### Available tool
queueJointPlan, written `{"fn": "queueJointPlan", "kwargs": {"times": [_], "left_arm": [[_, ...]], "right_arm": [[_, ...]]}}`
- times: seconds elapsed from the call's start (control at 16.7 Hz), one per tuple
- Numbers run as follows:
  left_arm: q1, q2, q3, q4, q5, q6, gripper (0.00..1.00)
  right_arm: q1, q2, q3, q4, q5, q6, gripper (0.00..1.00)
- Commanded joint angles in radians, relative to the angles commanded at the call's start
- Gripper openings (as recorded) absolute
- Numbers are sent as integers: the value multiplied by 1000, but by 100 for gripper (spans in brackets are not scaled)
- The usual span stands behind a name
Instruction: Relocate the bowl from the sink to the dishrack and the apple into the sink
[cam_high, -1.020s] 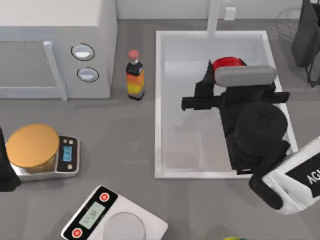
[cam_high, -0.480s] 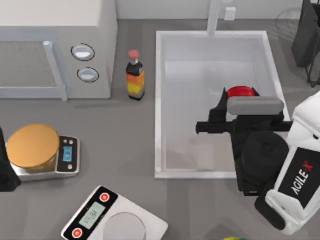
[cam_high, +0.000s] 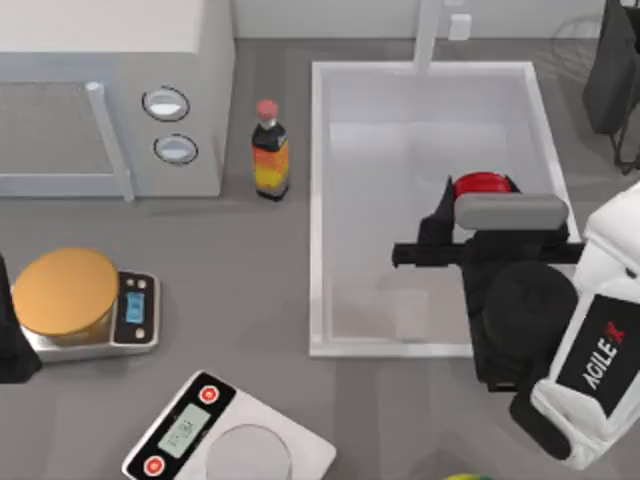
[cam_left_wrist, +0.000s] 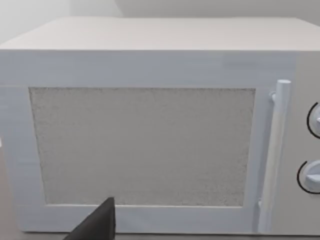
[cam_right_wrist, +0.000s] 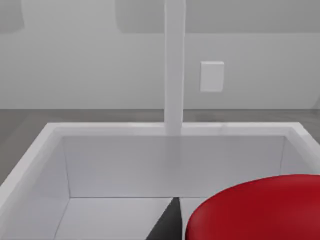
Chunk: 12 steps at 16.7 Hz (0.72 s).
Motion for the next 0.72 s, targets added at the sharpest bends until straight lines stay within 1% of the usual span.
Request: {"fn": "queueJointPlan", "kwargs": {"times": [0.42, 0.48, 0.72], "left_arm": [[0, 0, 0, 0, 0, 0, 100], [0, 0, 0, 0, 0, 0, 100], [0, 0, 0, 0, 0, 0, 100]], "right_arm": [[0, 0, 0, 0, 0, 0, 98], [0, 0, 0, 0, 0, 0, 100], [0, 0, 0, 0, 0, 0, 100]]}}
